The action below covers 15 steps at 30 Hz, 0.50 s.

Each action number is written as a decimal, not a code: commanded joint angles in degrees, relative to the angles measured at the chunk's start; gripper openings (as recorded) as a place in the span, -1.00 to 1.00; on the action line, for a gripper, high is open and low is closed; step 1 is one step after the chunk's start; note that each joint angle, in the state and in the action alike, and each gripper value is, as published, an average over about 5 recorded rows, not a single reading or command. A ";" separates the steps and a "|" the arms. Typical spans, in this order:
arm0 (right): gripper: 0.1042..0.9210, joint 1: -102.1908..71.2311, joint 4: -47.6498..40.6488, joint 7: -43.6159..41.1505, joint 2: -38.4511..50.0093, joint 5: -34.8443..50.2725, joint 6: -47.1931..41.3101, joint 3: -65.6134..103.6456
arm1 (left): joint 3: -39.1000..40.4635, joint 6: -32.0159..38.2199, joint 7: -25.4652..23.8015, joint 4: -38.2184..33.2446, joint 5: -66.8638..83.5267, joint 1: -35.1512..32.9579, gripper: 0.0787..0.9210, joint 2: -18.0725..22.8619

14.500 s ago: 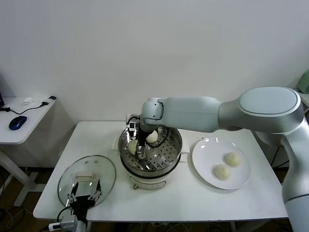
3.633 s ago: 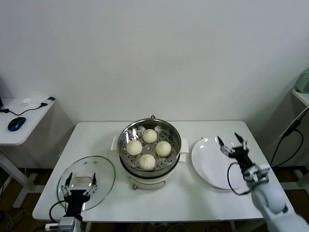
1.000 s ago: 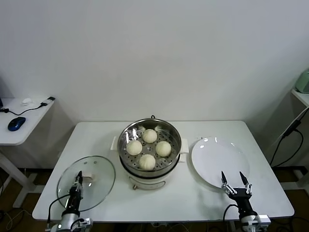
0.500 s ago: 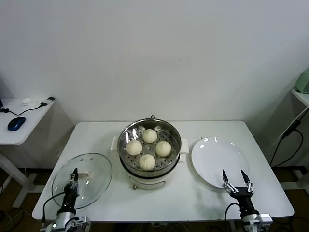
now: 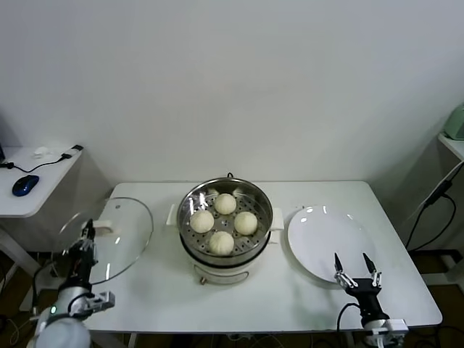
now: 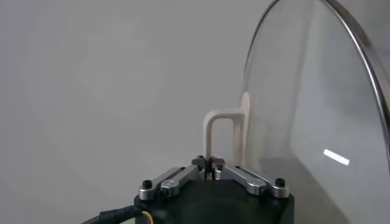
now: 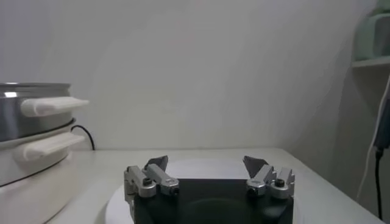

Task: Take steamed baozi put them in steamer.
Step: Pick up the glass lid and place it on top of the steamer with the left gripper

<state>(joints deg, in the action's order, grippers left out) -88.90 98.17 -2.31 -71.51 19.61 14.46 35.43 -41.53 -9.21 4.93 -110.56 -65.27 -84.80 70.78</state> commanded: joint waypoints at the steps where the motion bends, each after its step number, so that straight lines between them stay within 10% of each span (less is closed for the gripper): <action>1: 0.76 -0.27 1.81 1.60 0.00 -3.49 -1.59 -0.12 | -0.22 -6.74 -10.52 -12.60 3.21 0.41 -0.87 -2.64; 15: 0.76 0.48 0.16 0.87 -0.22 -4.31 0.14 -1.16 | 30.85 -23.26 -17.93 -15.20 -17.95 10.01 -0.87 4.08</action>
<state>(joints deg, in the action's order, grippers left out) -88.45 98.42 -1.56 -71.60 16.27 14.27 34.56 -20.62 -26.12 -8.97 -121.49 -77.39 -77.08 73.61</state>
